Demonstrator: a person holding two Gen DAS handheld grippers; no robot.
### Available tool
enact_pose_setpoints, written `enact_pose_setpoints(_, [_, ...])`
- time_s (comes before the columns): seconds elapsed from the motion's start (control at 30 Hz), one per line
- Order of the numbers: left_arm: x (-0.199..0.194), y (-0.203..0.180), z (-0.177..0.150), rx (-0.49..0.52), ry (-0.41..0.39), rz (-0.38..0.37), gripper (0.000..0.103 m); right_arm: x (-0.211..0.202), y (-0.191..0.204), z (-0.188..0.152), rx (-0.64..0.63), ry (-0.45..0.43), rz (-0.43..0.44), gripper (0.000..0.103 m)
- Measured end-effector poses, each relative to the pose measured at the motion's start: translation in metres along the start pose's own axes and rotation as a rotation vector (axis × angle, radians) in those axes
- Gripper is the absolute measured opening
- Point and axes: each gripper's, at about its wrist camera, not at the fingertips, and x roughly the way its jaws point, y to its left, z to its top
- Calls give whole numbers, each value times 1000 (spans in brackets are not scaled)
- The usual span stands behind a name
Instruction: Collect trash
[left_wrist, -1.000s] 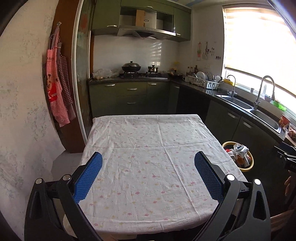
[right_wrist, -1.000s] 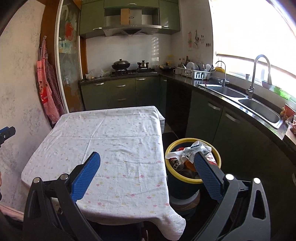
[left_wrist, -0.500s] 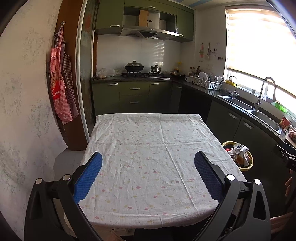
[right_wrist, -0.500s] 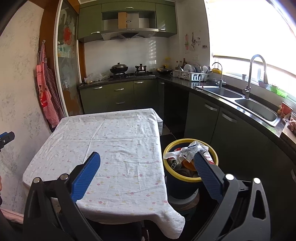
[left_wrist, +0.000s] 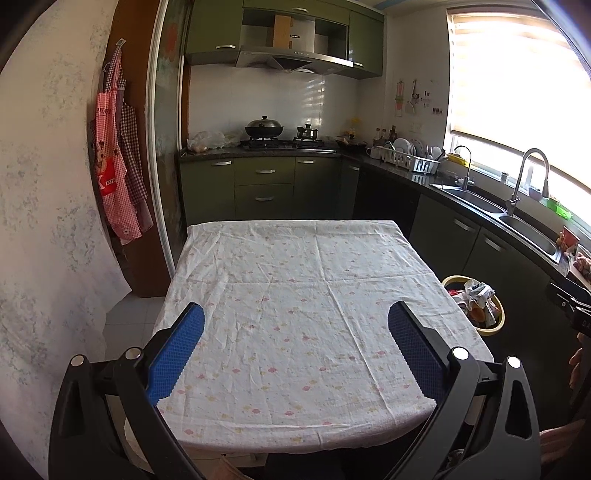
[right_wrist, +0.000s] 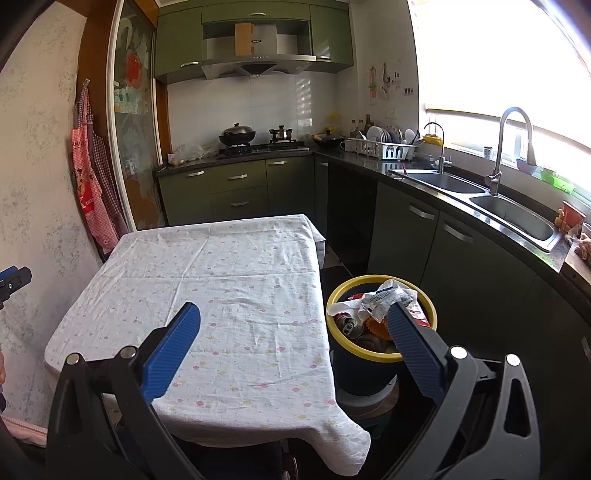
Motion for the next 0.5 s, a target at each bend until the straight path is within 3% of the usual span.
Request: enact_pose_setpoints(0.5, [4, 0, -3, 3, 9, -5, 98, 7, 1, 0, 5, 9, 3, 96])
